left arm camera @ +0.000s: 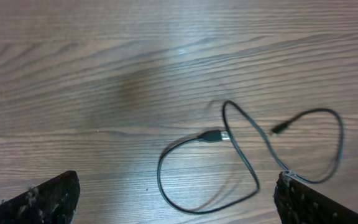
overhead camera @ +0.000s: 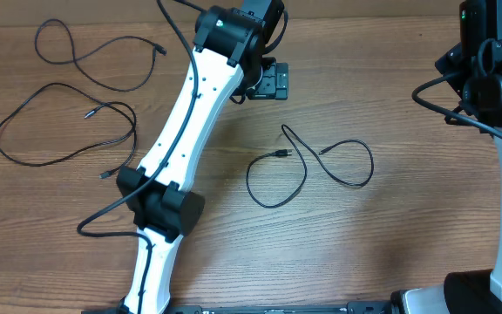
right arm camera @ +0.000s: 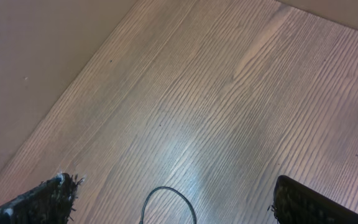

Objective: Untangle cables
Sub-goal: 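Move the left gripper to the remaining cable in the center, then grasp the remaining thin black cable with the left gripper and lift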

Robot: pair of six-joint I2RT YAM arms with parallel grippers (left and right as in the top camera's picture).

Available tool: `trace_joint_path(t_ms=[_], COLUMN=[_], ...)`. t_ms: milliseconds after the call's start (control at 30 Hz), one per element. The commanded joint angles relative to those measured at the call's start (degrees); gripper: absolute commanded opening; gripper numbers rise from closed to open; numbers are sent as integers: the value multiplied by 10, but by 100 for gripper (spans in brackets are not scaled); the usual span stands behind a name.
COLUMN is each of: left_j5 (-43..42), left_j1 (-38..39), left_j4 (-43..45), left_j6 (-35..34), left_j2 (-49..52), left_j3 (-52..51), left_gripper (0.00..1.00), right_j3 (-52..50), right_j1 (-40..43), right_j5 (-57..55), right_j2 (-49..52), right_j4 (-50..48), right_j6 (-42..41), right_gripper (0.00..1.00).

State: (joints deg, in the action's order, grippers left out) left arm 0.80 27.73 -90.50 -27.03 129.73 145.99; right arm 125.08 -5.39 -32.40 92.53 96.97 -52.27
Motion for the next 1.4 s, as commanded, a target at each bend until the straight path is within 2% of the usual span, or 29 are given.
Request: trace_joint_path(t_ms=[0, 400, 500, 667, 867, 1033, 1367], left_j5=[6, -37, -93, -143, -128, -163, -165], left_j1=[-3, -3, -1, 32, 48, 49, 50], left_j4=[-14, -29, -35, -19, -8, 26, 75], left_j6=[-19, -16, 3, 2, -50, -49, -49], left_j2=[31, 45, 46, 69, 124, 174, 224], left_j3=[4, 4, 3, 3, 3, 3, 3], left_gripper=[100, 99, 100, 100, 100, 89, 68], right_j3=[-3, -3, -3, -3, -3, -3, -3], right_j1=[0, 0, 0, 0, 0, 0, 0], right_j5=[-9, -12, -16, -3, -3, -3, -3], right_j2=[-1, -1, -1, -1, -1, -1, -1], right_j4=[-2, 0, 1, 0, 0, 0, 0], right_j6=[1, 5, 65, 67, 67, 67, 67], right_gripper=[100, 100, 100, 100, 100, 100, 100])
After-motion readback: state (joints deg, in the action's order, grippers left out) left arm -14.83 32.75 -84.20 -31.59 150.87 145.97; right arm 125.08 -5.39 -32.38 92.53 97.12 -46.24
